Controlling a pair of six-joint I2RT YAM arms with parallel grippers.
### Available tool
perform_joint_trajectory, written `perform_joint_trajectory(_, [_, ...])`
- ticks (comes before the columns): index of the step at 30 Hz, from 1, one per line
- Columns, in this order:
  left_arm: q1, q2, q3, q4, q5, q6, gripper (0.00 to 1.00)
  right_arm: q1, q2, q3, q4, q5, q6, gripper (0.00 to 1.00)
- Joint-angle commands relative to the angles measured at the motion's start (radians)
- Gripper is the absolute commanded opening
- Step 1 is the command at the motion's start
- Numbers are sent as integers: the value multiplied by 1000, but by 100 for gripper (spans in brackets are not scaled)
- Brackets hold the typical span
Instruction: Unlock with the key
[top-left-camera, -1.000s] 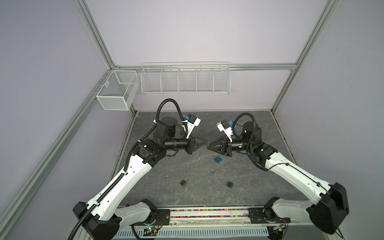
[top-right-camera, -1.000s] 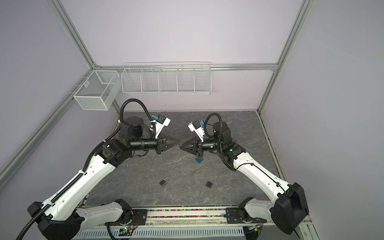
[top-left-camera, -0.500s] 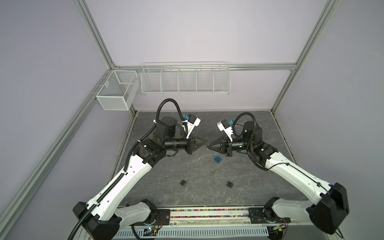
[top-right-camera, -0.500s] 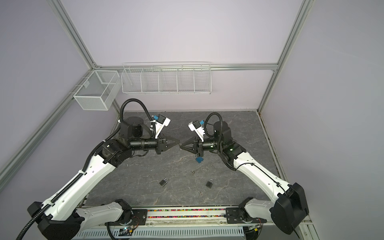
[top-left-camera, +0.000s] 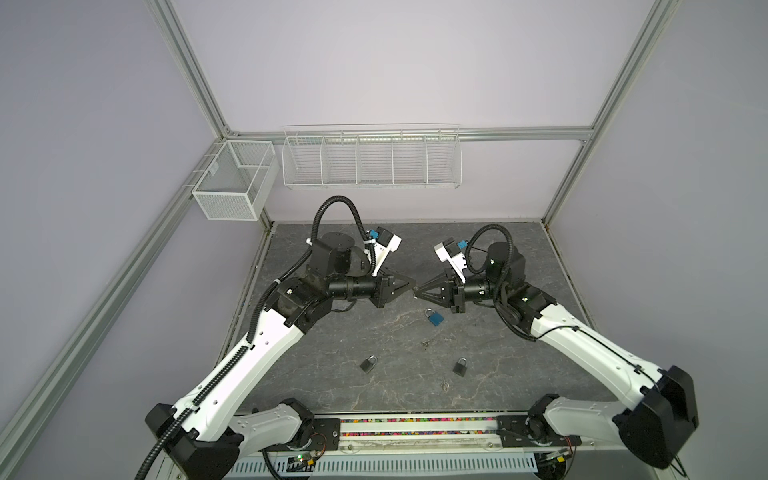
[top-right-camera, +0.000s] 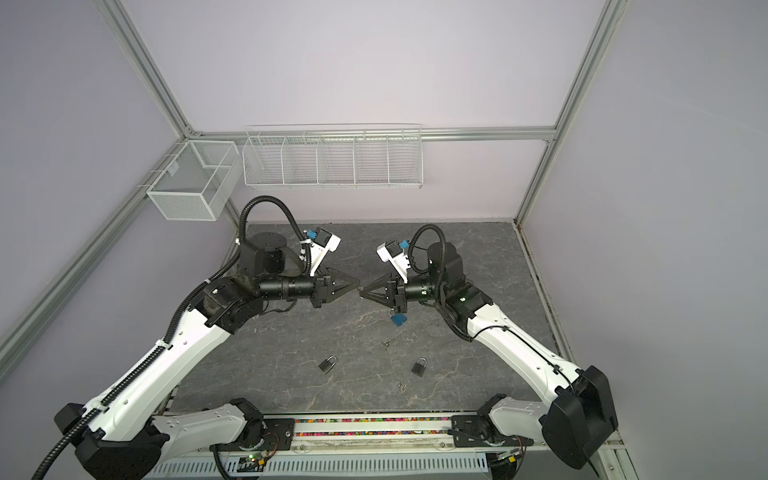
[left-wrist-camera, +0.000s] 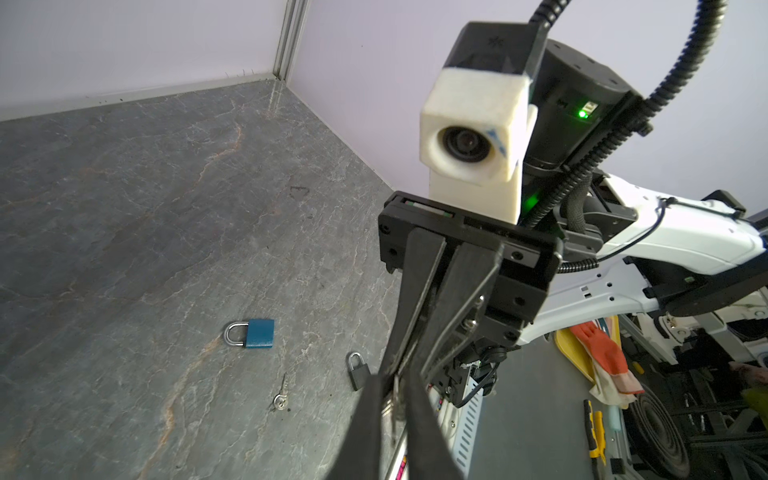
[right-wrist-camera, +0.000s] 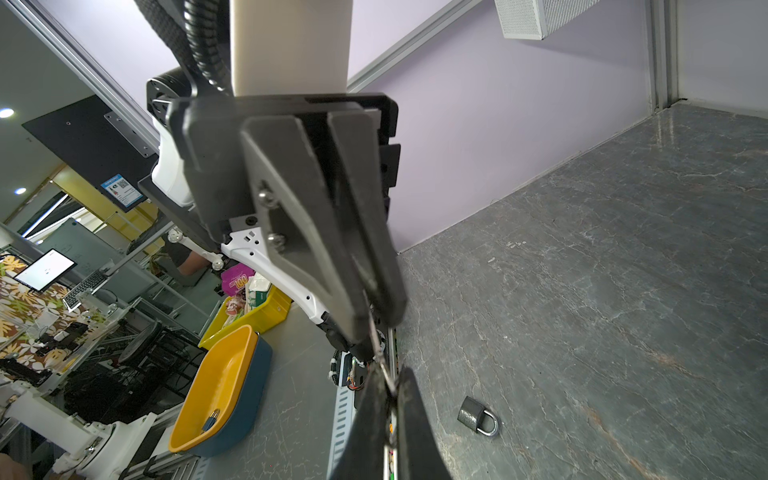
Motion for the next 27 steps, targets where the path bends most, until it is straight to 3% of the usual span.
perform_joint_trajectory(1, [6,-28,13,14,-31,-25,37,-2,-33,-15,17,-1,-1,6])
perform_joint_trajectory(4, [5,-59,-8,15,-90,-52,57,-2,-43,-16,-5,18,8,6])
perform_joint_trajectory(7, [5,-100,-50,11,-185,-104,64,-2,-61,-21,-57,63,18,6])
perform_joint_trajectory(17, [2,-187,-279,-160,-535,-285,73,47,-99,-80,-274,361,68,6])
perform_joint_trajectory(20, [-30,-155,-334,-219,-643,-335,73,54,-92,-110,-286,391,125,6])
perform_joint_trajectory(24, [-92,-102,-425,-185,-700,-383,75,84,-115,-205,-246,428,169,6])
perform_joint_trajectory(27, [-95,-41,-470,-172,-676,-383,75,95,-142,-258,-239,470,181,6])
